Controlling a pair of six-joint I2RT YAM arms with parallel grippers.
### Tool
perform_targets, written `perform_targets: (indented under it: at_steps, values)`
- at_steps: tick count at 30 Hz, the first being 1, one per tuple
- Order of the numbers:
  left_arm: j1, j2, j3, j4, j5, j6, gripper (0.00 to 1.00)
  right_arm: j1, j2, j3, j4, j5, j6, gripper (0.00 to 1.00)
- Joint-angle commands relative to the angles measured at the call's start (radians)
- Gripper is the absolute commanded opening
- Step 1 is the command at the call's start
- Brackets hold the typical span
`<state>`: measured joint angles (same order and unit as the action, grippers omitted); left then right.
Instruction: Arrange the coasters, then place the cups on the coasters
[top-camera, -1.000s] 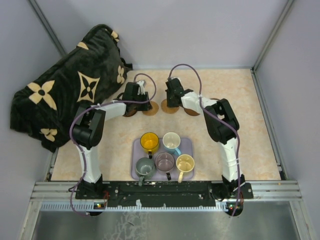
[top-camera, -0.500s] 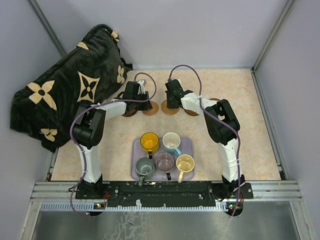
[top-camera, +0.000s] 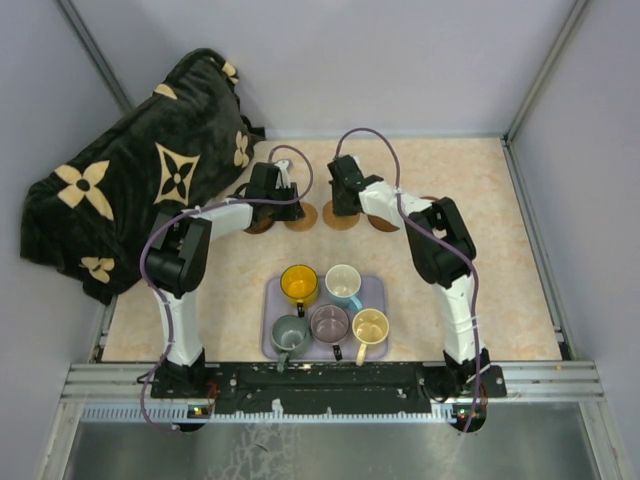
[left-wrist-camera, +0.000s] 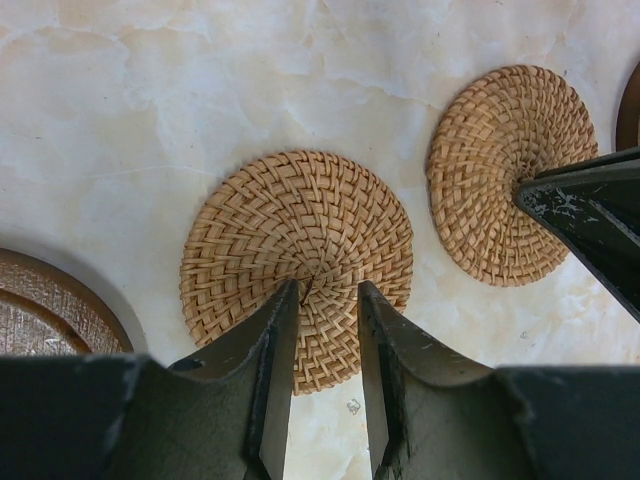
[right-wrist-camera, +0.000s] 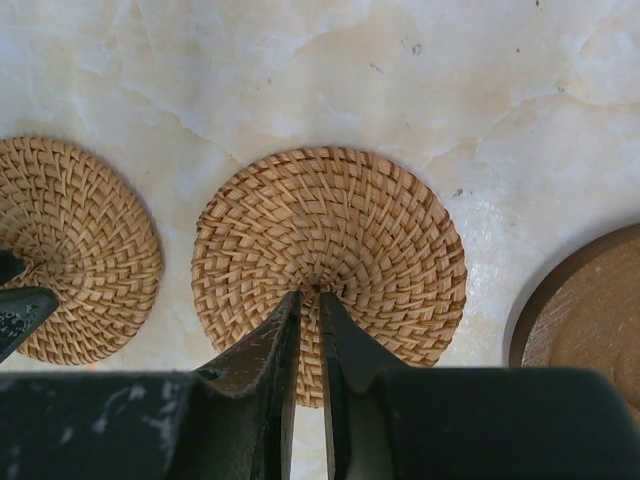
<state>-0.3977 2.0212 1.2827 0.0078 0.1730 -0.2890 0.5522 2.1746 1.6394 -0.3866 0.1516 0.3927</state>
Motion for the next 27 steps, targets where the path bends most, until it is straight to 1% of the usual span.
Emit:
perform_targets:
  at_steps: [1, 9, 12, 17, 21, 23, 27]
  values:
    - [-0.005, 0.007, 0.008, -0.054, -0.016, 0.032, 0.38, 0.009, 0.019, 0.066, -0.018, 0.016, -0.025, 0.15]
    - [-0.005, -0.048, 0.047, -0.019, -0.040, 0.067, 0.38, 0.009, 0.016, 0.179, -0.037, 0.029, -0.047, 0.15]
    - [-0.003, -0.062, 0.070, -0.006, -0.049, 0.081, 0.38, 0.010, -0.007, 0.188, -0.049, 0.029, -0.049, 0.15]
    - [-0.003, -0.049, 0.115, 0.000, -0.038, 0.089, 0.38, 0.011, -0.089, 0.120, -0.039, 0.040, -0.046, 0.16]
    - [-0.004, -0.051, 0.116, 0.021, -0.009, 0.071, 0.38, 0.011, -0.162, 0.043, -0.028, 0.076, -0.046, 0.16]
    - [-0.004, -0.064, 0.105, 0.030, 0.004, 0.061, 0.38, 0.010, -0.202, 0.007, -0.025, 0.098, -0.045, 0.16]
    - [-0.005, -0.135, 0.034, 0.063, -0.005, 0.061, 0.38, 0.009, -0.295, -0.090, -0.003, 0.151, -0.038, 0.16]
